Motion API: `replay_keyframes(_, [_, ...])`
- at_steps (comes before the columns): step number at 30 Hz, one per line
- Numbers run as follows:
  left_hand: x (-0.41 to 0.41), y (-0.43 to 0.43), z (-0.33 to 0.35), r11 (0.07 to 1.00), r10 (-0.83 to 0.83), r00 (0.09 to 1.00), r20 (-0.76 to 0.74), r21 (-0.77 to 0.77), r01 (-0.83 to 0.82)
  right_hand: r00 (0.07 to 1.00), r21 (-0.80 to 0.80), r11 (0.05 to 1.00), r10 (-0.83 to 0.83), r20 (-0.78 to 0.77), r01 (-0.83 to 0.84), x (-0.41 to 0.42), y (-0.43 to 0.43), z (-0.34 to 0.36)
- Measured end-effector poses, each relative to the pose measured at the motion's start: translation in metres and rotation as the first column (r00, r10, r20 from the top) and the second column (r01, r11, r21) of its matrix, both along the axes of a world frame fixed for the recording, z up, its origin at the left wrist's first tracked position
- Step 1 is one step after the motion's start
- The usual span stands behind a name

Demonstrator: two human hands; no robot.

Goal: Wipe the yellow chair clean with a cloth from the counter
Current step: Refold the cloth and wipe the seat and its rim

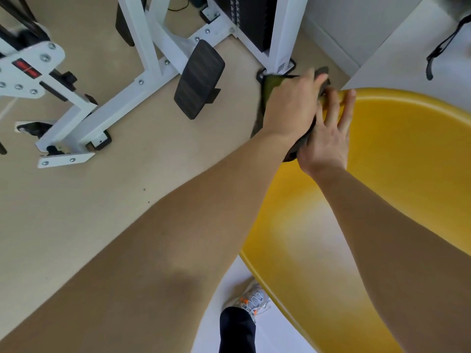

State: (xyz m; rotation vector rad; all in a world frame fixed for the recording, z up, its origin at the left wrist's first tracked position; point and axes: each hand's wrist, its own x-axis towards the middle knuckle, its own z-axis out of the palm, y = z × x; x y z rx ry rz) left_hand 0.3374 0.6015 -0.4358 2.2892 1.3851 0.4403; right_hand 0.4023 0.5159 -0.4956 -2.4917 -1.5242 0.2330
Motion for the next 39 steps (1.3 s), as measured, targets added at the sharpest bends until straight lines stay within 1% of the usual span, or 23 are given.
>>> replay_keyframes(2, [-0.007,-0.008,-0.009,0.998,-0.061,0.998,0.012,0.001,0.061,0.998,-0.045,0.998,0.041,0.049,-0.039,0.005,0.001,-0.002])
replay_keyframes(4, [-0.041,-0.023,-0.03,0.987,-0.12,0.991,0.052,0.116,0.113,0.999,-0.016,0.999,0.036,0.022,-0.036,0.003,0.001,0.0])
replay_keyframes(6, [-0.08,-0.038,-0.058,0.98,-0.072,0.997,0.038,0.188,0.064,1.0,0.041,0.999,-0.006,-0.025,0.007,-0.002,0.001,0.005])
replay_keyframes(9, [-0.136,-0.075,-0.094,0.994,0.099,0.995,-0.005,0.036,-0.099,1.0,0.046,0.999,-0.016,-0.026,0.018,-0.006,0.001,0.006])
replay_keyframes(12, [-0.172,-0.117,-0.114,0.957,0.256,0.966,-0.04,-0.132,-0.259,0.999,0.055,0.998,-0.016,-0.036,0.018,-0.005,0.001,0.003])
replay_keyframes(14, [-0.167,-0.114,-0.108,0.916,0.342,0.94,-0.011,-0.218,-0.336,0.999,0.072,0.997,-0.022,-0.04,0.025,-0.005,-0.001,0.002])
replay_keyframes(16, [-0.148,-0.091,-0.094,0.917,0.365,0.931,0.015,-0.177,-0.357,0.999,0.078,0.997,-0.016,-0.042,0.019,-0.005,0.0,0.003])
replay_keyframes(20, [-0.088,-0.041,-0.059,0.981,0.195,0.977,0.085,-0.018,-0.194,0.998,0.092,0.995,-0.025,-0.057,0.03,-0.004,0.0,0.004])
replay_keyframes(22, [-0.051,-0.021,-0.045,0.991,0.119,0.99,0.079,0.058,-0.123,0.992,0.167,0.984,-0.034,-0.122,0.055,-0.006,0.0,0.01])
replay_keyframes(23, [-0.03,-0.013,-0.037,0.993,0.093,0.993,0.071,0.07,-0.098,0.979,0.226,0.971,-0.039,-0.199,0.084,-0.006,0.0,0.013])
replay_keyframes(24, [-0.007,-0.006,-0.027,0.996,0.073,0.996,0.056,0.046,-0.076,0.949,0.284,0.948,-0.049,-0.312,0.142,-0.006,0.0,0.018])
replay_keyframes(26, [0.036,0.004,-0.009,0.989,0.016,1.0,0.024,-0.148,-0.012,0.847,0.345,0.875,-0.127,-0.516,0.341,0.005,-0.004,0.03])
replay_keyframes(27, [0.051,0.01,-0.001,0.956,0.011,0.996,0.084,-0.294,0.014,0.82,0.357,0.83,-0.193,-0.538,0.429,0.013,-0.008,0.037])
replay_keyframes(29, [0.057,0.024,0.01,0.807,0.124,0.929,0.349,-0.58,0.11,0.849,0.373,0.792,-0.322,-0.419,0.484,0.028,-0.022,0.045])
replay_keyframes(30, [0.048,0.029,0.011,0.733,0.228,0.858,0.46,-0.661,0.159,0.888,0.372,0.817,-0.336,-0.314,0.441,0.034,-0.029,0.048])
replay_keyframes(31, [0.033,0.033,0.01,0.718,0.299,0.805,0.513,-0.676,0.165,0.932,0.361,0.863,-0.294,-0.213,0.354,0.037,-0.032,0.05])
replay_keyframes(32, [0.013,0.032,0.006,0.763,0.322,0.805,0.499,-0.64,0.091,0.97,0.33,0.913,-0.205,-0.134,0.239,0.038,-0.031,0.053])
replay_keyframes(34, [-0.034,0.014,-0.011,0.815,0.411,0.864,0.293,-0.542,-0.204,1.0,0.205,0.979,0.003,-0.023,0.002,0.032,-0.013,0.058])
replay_keyframes(35, [-0.056,-0.001,-0.017,0.774,0.477,0.867,0.141,-0.535,-0.338,0.995,0.134,0.986,0.101,0.028,-0.104,0.026,0.002,0.059])
replay_keyframes(36, [-0.071,-0.016,-0.025,0.717,0.503,0.864,0.017,-0.567,-0.406,0.978,0.057,0.978,0.196,0.073,-0.2,0.019,0.018,0.058])
replay_keyframes(37, [-0.079,-0.031,-0.03,0.663,0.495,0.868,-0.047,-0.625,-0.412,0.95,-0.022,0.957,0.289,0.118,-0.289,0.012,0.03,0.055])
replay_keyframes(38, [-0.078,-0.039,-0.035,0.64,0.479,0.876,-0.05,-0.664,-0.388,0.91,-0.088,0.923,0.383,0.156,-0.374,0.007,0.039,0.05])
replay_keyframes(39, [-0.075,-0.043,-0.037,0.654,0.469,0.883,-0.024,-0.662,-0.365,0.866,-0.126,0.887,0.46,0.194,-0.443,0.007,0.043,0.045])
